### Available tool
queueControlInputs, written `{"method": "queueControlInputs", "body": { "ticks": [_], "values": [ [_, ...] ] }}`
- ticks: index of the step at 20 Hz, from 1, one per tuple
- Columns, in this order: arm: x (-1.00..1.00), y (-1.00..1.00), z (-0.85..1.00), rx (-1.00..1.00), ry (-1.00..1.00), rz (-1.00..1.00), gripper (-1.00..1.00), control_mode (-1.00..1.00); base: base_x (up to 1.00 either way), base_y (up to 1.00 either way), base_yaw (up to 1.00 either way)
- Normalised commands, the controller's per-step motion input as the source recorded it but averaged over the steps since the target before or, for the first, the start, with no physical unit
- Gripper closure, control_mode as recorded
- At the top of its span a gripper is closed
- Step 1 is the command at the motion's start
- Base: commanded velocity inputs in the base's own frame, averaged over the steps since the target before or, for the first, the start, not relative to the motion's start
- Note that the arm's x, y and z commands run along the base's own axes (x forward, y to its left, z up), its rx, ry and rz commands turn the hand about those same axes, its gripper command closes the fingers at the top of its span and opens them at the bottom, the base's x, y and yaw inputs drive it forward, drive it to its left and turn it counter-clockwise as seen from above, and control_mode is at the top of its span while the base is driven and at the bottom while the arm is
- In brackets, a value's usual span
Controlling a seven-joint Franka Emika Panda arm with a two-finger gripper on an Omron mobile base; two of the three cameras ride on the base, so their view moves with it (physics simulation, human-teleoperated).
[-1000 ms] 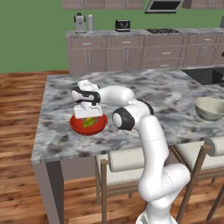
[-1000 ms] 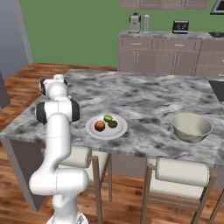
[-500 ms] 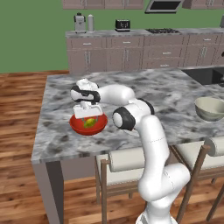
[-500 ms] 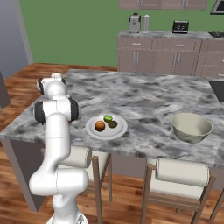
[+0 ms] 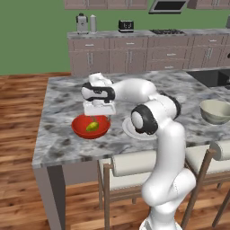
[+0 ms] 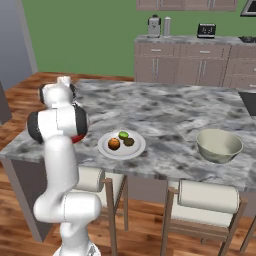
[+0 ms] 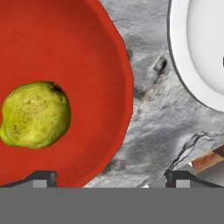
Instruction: Take the fruits from the plate on the dining counter and place two fruits in each bowl.
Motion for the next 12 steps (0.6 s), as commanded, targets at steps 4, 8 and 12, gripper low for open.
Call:
{"method": "queueControlInputs", "body": {
  "ticks": [4,8,12],
  "values": [
    [-0.89,-1.0,0.29,0.18,-0.3,0.02,-1.0,-1.0,0.0,0.0,0.0],
    [-0.97,-1.0,0.15,0.17,-0.37,0.17,-1.0,-1.0,0.0,0.0,0.0],
    [-0.62,-0.93,0.46,0.11,-0.22,0.18,-1.0,-1.0,0.0,0.0,0.0]
  ]
}}
